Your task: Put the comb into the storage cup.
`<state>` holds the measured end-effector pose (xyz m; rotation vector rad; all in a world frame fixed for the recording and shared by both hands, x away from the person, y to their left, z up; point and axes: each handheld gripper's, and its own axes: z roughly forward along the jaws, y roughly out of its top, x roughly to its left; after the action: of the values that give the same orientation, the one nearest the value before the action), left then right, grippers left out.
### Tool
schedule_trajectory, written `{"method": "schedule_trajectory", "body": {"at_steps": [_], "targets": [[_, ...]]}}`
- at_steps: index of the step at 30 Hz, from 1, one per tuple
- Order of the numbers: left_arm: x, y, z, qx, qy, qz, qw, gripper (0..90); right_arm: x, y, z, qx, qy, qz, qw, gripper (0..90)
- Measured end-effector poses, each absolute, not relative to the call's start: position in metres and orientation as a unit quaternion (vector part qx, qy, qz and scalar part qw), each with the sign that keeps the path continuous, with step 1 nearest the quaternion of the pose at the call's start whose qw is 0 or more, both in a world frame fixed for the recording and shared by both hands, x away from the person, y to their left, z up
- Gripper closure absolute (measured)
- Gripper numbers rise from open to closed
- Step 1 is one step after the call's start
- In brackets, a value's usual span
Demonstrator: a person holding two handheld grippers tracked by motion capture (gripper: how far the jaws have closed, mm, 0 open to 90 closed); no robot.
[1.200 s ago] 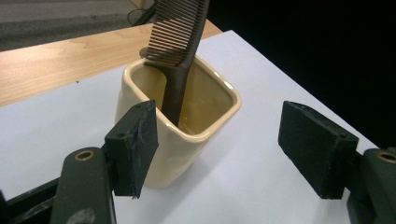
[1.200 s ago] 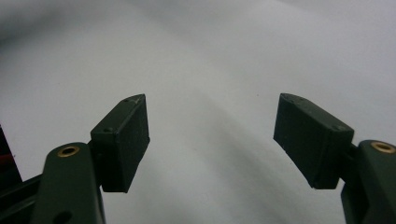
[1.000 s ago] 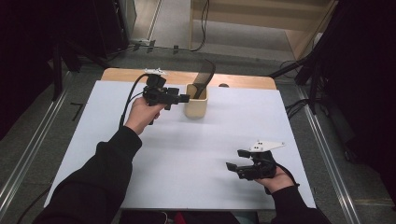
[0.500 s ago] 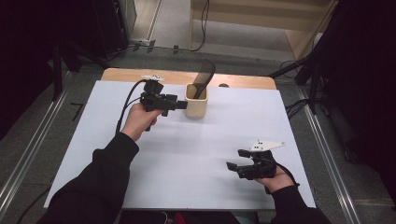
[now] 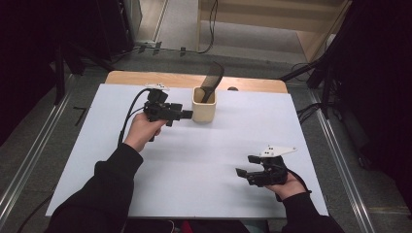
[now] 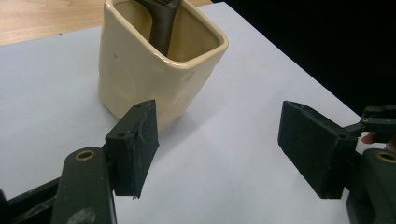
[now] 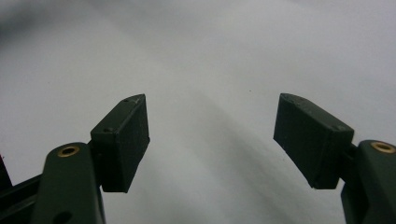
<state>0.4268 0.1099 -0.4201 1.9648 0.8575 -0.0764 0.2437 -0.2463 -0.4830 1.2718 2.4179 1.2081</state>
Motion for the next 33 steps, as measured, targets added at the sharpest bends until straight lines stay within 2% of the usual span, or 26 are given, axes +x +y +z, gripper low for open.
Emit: {"method": "schedule_trajectory", "body": {"at_steps": [33], "targets": [[0.387, 0.136, -0.429, 0.814, 0.346, -0.012, 0.467, 29.3, 0.249, -0.246, -0.484, 0.424, 0.812, 0.395, 0.073, 25.0]]}}
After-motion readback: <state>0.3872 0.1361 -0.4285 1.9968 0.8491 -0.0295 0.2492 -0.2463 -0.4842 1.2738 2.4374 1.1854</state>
